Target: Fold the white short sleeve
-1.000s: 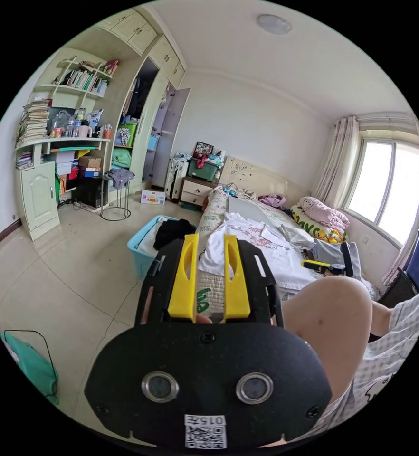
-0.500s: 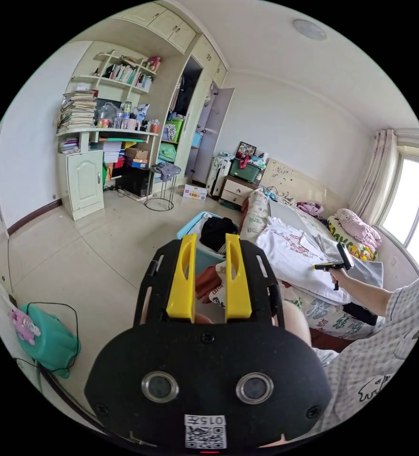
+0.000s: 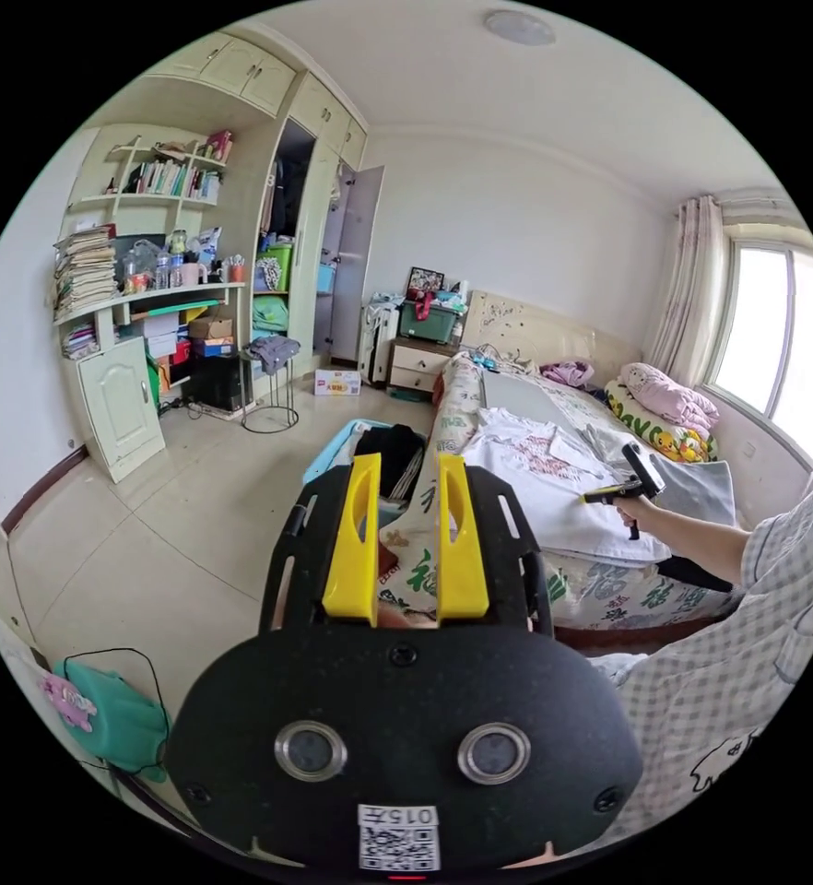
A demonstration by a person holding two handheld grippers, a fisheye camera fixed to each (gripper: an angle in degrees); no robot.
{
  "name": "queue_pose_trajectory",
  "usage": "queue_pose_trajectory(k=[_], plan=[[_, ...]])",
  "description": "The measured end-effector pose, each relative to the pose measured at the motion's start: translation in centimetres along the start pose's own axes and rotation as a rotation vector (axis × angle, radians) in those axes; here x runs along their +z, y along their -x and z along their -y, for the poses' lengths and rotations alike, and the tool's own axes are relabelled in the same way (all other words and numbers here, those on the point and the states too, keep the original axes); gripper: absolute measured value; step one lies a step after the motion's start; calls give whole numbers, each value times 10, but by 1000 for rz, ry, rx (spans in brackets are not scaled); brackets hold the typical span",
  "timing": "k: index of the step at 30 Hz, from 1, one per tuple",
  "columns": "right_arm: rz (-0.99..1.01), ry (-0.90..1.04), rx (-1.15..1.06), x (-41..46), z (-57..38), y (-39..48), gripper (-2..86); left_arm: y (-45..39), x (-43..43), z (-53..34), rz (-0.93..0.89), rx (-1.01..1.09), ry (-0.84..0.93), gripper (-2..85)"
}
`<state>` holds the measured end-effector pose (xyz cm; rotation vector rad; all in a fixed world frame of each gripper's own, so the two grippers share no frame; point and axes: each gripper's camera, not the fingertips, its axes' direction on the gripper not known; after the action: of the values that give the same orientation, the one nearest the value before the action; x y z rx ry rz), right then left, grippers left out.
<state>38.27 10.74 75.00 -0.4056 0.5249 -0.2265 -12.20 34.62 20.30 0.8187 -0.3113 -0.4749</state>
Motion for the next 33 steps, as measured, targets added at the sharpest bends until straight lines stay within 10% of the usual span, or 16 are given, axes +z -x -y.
queue_pose_trajectory(k=[8, 23, 33], plan=[[304, -164, 140, -51, -53, -59, 57, -14, 88, 23, -117, 67, 91, 96], [29, -149, 527, -89, -228, -165, 78, -18, 390, 46, -247, 37, 538, 131], [14, -30, 449, -90, -219, -179, -8, -16, 440, -6, -356, 149, 547, 13]])
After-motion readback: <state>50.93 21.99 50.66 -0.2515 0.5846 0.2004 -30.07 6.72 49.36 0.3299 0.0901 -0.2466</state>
